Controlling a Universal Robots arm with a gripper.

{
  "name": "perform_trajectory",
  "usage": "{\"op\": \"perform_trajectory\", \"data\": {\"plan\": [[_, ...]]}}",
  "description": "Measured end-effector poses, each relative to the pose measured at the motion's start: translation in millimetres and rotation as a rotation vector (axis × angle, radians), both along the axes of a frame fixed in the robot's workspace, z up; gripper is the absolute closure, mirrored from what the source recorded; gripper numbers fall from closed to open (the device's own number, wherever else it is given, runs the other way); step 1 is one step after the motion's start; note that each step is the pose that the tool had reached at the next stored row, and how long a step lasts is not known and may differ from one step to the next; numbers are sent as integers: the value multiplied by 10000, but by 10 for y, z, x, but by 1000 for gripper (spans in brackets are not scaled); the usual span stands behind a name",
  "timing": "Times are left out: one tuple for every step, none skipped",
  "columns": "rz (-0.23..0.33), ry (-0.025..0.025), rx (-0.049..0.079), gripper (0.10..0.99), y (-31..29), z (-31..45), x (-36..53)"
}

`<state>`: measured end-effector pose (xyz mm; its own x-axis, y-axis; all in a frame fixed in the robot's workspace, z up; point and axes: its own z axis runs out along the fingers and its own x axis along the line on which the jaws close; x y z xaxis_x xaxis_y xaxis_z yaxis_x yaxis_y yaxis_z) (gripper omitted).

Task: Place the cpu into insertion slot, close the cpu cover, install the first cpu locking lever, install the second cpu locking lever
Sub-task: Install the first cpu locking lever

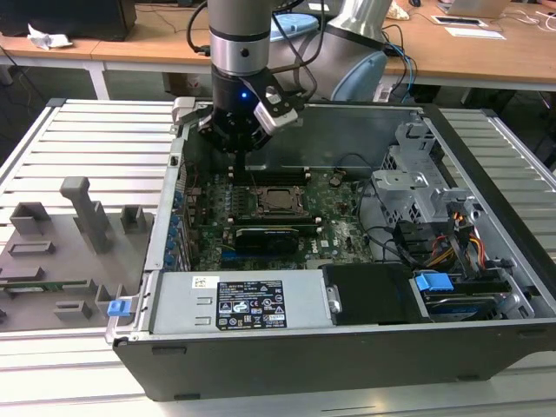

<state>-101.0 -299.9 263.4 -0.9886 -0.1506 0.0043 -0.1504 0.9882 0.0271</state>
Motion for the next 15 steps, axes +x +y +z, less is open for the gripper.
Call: {"op": "perform_trajectory", "data": {"plan": [[-32,0,1,980,7,-2,0],[-64,0,2,980,11,-4,0],[-102,0,2,980,16,-5,0],[-144,-1,2,980,20,-7,2],[-183,-1,2,980,26,-8,4],[-212,-1,2,980,34,-9,6],[-224,0,2,980,41,-9,10],[-228,-1,2,980,46,-10,13],[-229,-1,2,980,63,-10,18],[-229,-1,1,980,80,-11,22],[-229,-1,2,980,87,-11,25],[-228,0,1,980,90,-11,26],[-229,0,1,980,90,-11,27],[-233,0,1,980,90,-11,28],[-235,0,1,980,90,-11,30]]}}
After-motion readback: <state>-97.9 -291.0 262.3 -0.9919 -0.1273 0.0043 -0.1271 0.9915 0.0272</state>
